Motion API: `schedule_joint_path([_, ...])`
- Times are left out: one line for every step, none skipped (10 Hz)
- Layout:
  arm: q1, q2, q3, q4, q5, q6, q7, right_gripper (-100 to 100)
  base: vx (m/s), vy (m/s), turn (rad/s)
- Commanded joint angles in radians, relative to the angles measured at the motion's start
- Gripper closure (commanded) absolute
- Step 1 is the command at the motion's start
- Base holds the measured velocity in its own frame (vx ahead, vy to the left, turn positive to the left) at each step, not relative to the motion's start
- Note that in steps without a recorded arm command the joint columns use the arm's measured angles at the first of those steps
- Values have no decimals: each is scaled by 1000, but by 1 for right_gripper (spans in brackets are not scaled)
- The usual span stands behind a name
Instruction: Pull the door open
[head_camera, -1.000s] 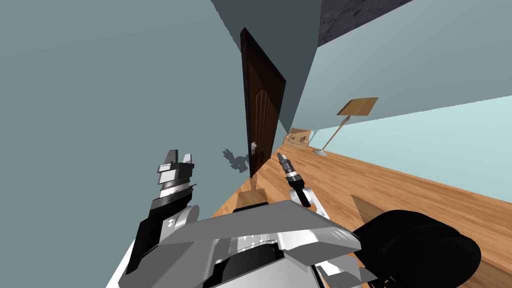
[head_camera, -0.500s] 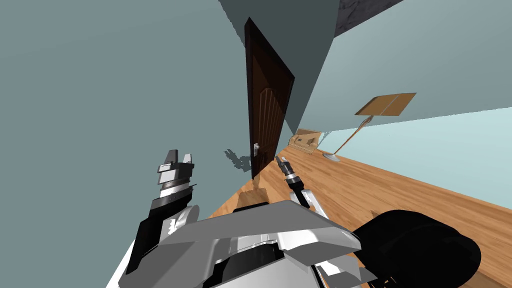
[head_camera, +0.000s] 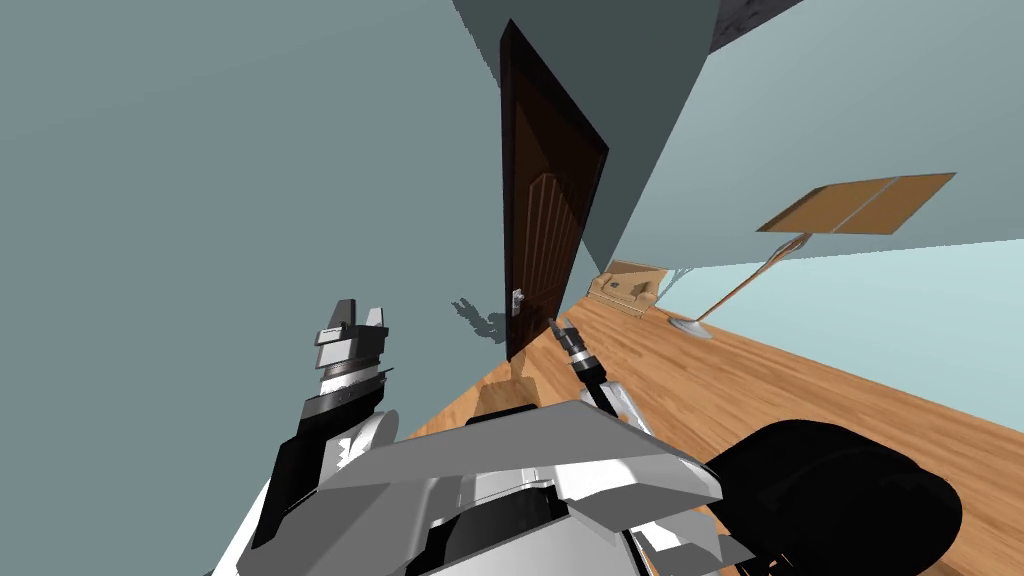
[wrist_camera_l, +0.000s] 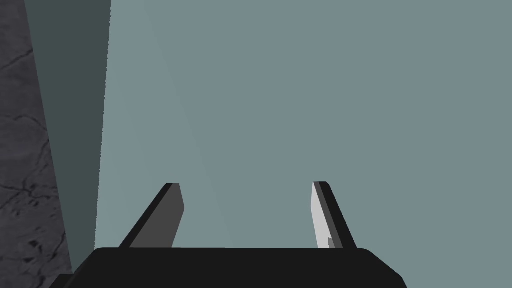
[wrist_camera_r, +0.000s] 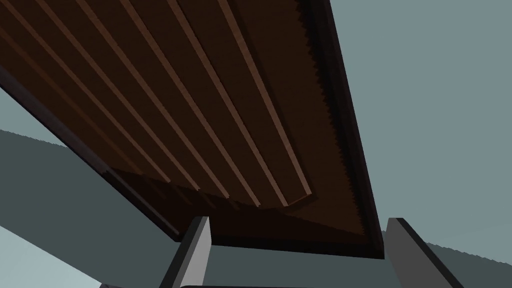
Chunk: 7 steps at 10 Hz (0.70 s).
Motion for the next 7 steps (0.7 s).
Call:
schedule_joint_path([-3,6,-6,26,28,-14,25,-100,67,-66,190])
schedule_joint_path([-3,8,-9,39,45,-20,38,-100,71,-73,160])
schedule_joint_path([-2,15,-15,62,77,-32,61,-100,86,-113,285])
schedule_joint_path([-2,15,-15,62,77,-32,61,-100,69,-92,108])
schedule_joint_path([-2,22,-20,85,108,-43,85,-100,69,-91,175])
schedule_joint_path([-2,26,-23,97,124,-49,96,-100,88,-96,216])
schedule_joint_path([-1,34,-28,117,153,-59,118,-100,99,-120,256])
